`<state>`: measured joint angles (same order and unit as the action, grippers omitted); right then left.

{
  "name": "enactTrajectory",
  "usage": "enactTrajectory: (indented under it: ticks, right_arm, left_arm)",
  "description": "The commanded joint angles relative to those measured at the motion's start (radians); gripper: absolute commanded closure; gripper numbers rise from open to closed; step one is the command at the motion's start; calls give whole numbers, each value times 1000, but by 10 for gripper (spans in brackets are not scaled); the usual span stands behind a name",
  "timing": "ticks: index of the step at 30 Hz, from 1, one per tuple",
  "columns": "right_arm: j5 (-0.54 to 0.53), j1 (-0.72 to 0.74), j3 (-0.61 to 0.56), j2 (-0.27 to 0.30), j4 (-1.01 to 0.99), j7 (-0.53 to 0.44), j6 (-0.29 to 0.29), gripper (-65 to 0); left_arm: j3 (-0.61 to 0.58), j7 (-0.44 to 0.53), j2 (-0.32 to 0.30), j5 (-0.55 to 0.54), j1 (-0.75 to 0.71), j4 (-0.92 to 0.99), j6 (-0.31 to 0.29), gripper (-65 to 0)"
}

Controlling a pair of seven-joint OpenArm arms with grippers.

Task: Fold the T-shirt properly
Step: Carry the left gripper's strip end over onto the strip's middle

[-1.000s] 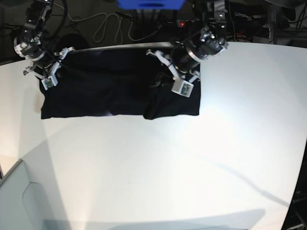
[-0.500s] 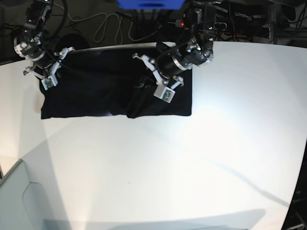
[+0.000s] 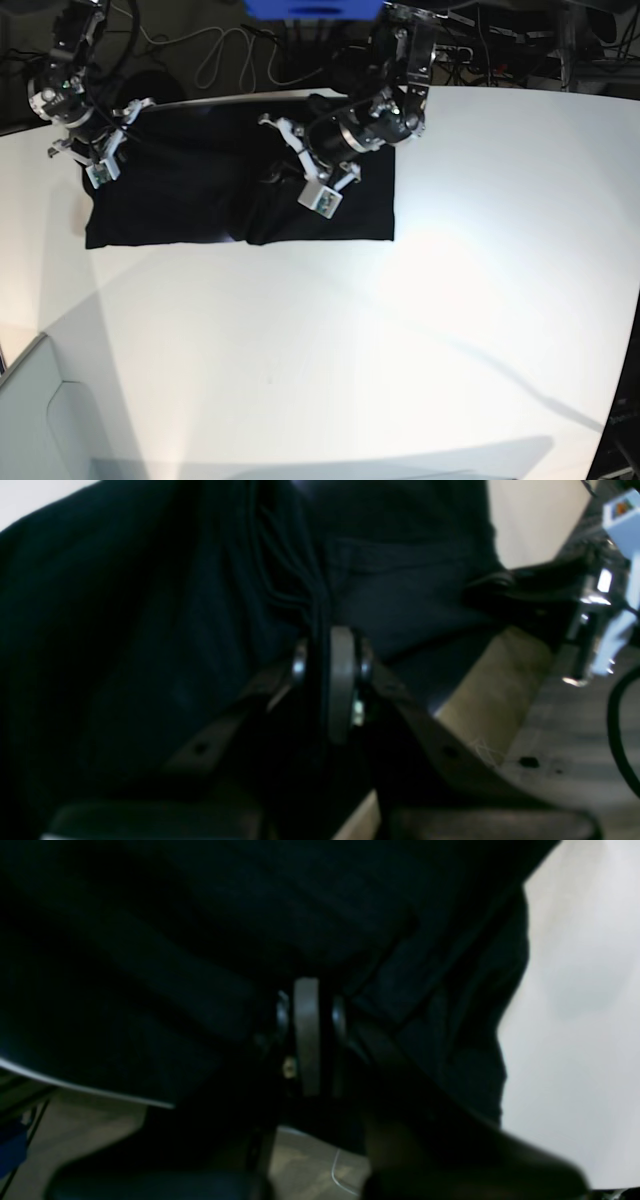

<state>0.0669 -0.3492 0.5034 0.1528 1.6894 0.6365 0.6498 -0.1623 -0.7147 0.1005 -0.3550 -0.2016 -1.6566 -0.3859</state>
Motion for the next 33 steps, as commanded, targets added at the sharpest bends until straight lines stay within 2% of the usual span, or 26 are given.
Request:
enactTrajectory:
  ticks: [1, 11, 16, 18, 19, 24, 27, 33]
  right_arm:
    - [-6, 2, 4, 14, 13, -4, 21, 0]
    - [-6, 0, 4, 17, 13, -2, 21, 0]
    - [-6, -1, 4, 17, 13, -2, 21, 0]
    - [-6, -1, 4, 17, 13, -2, 21, 0]
    - [-6, -1, 4, 17, 13, -2, 21, 0]
    - [-6, -1, 4, 17, 13, -2, 21, 0]
    - [-6, 2, 4, 17, 13, -2, 21, 0]
    - [-6, 6, 4, 17, 18, -2, 21, -1]
  left_arm:
    - [-1, 19, 11, -22, 8, -18, -8, 0]
    - [-4, 7, 12, -22, 26, -18, -8, -9]
    - [-4, 13, 11, -22, 18, -32, -8, -275]
    - [-4, 14, 8, -23, 17, -55, -8, -360]
    - [-6, 16, 6, -25, 17, -72, -15, -379]
    - [5, 17, -11, -111, -2, -190, -12, -385]
    - [7, 17, -84, -146, -2, -241, -9, -385]
    - [19, 19, -223, -157, -25, -218, -9, -384]
